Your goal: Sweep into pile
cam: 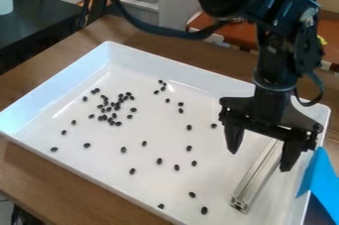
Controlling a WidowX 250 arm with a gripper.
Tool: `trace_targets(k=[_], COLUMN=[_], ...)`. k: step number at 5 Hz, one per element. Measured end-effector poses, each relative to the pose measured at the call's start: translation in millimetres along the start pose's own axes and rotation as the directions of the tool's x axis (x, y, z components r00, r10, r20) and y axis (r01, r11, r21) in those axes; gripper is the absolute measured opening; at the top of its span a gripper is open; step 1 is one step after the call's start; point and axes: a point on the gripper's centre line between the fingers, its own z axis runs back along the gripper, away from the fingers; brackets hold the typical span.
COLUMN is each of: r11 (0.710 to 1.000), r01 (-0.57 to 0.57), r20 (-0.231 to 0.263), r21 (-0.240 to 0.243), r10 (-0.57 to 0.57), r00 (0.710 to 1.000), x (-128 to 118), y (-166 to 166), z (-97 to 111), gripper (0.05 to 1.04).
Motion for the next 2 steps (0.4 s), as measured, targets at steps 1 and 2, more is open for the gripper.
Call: trace_targets(k=[1, 2], r11=[1.000, 1.000], r01=[0.015, 0.014], r20=[0.001, 0.012], r21=[-0.002, -0.004], r10=[-0.015, -0.014], r00=[1.000, 1.000], x=[0.6, 1.1], y=[-0.6, -0.3], z=[-4.5, -8.1], gripper=[0.999, 0.999])
